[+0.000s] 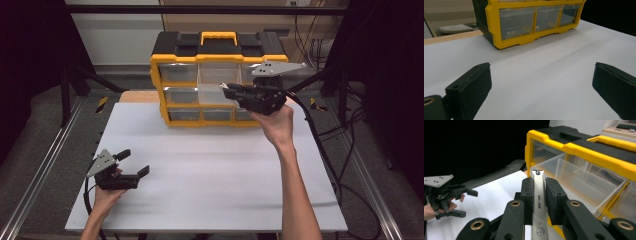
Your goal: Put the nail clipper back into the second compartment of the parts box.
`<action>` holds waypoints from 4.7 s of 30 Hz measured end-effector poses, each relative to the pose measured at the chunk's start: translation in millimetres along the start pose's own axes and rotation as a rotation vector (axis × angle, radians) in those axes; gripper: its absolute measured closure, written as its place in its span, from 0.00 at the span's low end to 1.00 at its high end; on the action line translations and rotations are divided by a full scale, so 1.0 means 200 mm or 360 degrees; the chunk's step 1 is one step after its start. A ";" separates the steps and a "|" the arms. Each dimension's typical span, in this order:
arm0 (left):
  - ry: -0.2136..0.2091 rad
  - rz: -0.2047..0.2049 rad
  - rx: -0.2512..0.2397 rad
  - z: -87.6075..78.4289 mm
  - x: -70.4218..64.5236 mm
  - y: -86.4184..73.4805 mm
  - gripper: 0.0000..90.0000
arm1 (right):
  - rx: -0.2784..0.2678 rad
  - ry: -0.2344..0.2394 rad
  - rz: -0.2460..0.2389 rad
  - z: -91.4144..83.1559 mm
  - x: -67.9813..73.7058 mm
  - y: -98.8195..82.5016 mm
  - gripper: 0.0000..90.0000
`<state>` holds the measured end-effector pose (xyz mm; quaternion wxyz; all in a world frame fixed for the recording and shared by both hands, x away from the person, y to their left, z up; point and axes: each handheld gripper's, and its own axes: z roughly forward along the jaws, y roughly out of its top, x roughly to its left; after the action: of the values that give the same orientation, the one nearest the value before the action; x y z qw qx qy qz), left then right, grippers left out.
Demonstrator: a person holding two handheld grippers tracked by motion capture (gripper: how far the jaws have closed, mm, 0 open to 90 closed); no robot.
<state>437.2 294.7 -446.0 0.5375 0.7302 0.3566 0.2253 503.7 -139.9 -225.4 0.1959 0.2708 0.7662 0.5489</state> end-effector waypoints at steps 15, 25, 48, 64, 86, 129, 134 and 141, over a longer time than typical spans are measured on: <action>-0.0005 -0.0006 -0.0001 0.00 0.00 0.00 0.03 | 0.0006 -0.0086 0.0031 0.08 -0.09 0.11 0.86; -0.0008 -0.0010 -0.0002 0.00 0.00 0.00 0.03 | 0.0043 -0.0160 0.0043 0.15 -0.15 0.15 0.86; -0.0009 -0.0011 0.0001 0.00 0.00 0.00 0.03 | 0.0108 -0.0245 0.0067 0.27 -0.25 0.14 0.86; -0.0006 -0.0003 0.0005 0.01 0.00 0.00 0.03 | 0.0178 -0.0253 0.0064 0.31 -0.26 0.08 0.86; -0.0008 0.0002 0.0011 0.01 0.00 0.00 0.03 | 0.0237 -0.0279 0.0038 0.34 -0.26 0.02 0.83; -0.0017 0.0002 0.0023 0.01 0.00 0.00 0.03 | -0.0319 -0.0292 0.0025 -0.08 -0.03 -0.31 0.02; -0.0017 0.0003 0.0024 0.01 0.00 0.00 0.03 | -0.0295 -0.0281 0.0017 -0.10 -0.02 -0.39 0.02; -0.0017 0.0005 0.0029 0.02 0.00 -0.01 0.03 | -0.0248 -0.0270 0.0053 -0.12 0.00 -0.55 0.02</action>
<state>438.4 292.2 -448.0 0.5324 0.7368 0.3546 0.2190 467.7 -186.3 -321.2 0.2713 0.3130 0.6972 0.5851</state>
